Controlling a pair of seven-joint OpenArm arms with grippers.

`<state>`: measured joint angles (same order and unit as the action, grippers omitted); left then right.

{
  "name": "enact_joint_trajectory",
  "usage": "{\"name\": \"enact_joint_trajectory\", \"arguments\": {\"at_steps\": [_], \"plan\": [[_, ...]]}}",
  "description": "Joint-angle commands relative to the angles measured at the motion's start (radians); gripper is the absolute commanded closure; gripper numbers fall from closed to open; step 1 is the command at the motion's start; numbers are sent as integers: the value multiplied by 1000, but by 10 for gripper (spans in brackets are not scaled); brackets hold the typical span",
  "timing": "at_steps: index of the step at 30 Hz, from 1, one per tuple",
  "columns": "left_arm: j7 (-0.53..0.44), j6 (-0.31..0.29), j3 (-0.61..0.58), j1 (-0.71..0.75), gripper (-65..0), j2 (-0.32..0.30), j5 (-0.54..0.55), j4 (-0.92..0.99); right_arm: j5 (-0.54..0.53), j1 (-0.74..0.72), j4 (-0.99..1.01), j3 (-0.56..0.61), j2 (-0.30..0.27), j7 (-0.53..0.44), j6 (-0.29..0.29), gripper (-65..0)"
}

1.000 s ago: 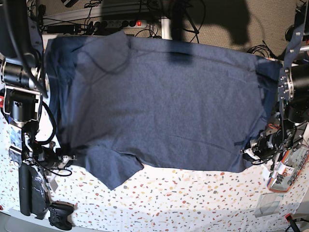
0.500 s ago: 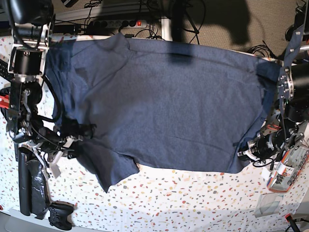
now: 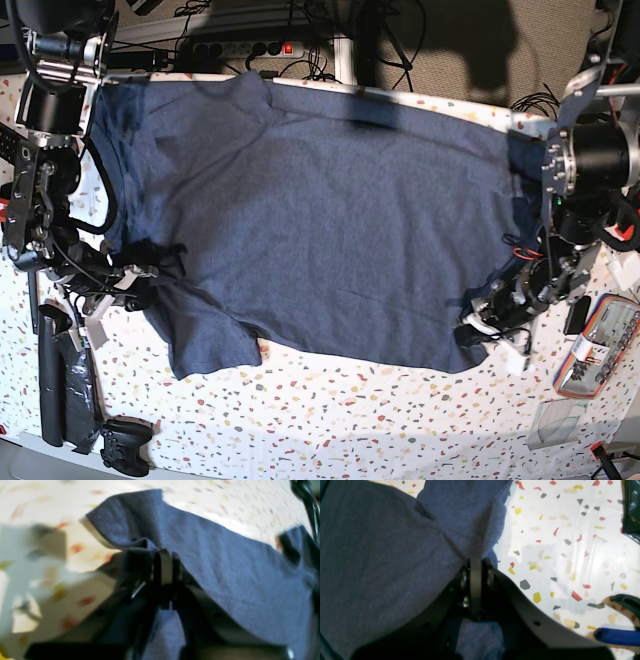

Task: Fold the T-shirt properly
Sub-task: 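Lift the shirt edge with both grippers and fold it over the shirt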

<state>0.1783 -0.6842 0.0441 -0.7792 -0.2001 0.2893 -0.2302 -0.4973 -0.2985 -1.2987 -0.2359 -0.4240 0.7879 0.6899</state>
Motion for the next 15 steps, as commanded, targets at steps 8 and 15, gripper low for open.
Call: {"name": "enact_joint_trajectory", "arguments": {"at_steps": [8, 15], "plan": [[-150, 240, 1, -11, 0, 53, -181, -248, -13, -25, -20, -7, -16, -17, 8, 0], [-180, 252, 2, 187, 0, 47, -173, -490, -29, -25, -21, -7, -16, -17, 8, 0]]}}
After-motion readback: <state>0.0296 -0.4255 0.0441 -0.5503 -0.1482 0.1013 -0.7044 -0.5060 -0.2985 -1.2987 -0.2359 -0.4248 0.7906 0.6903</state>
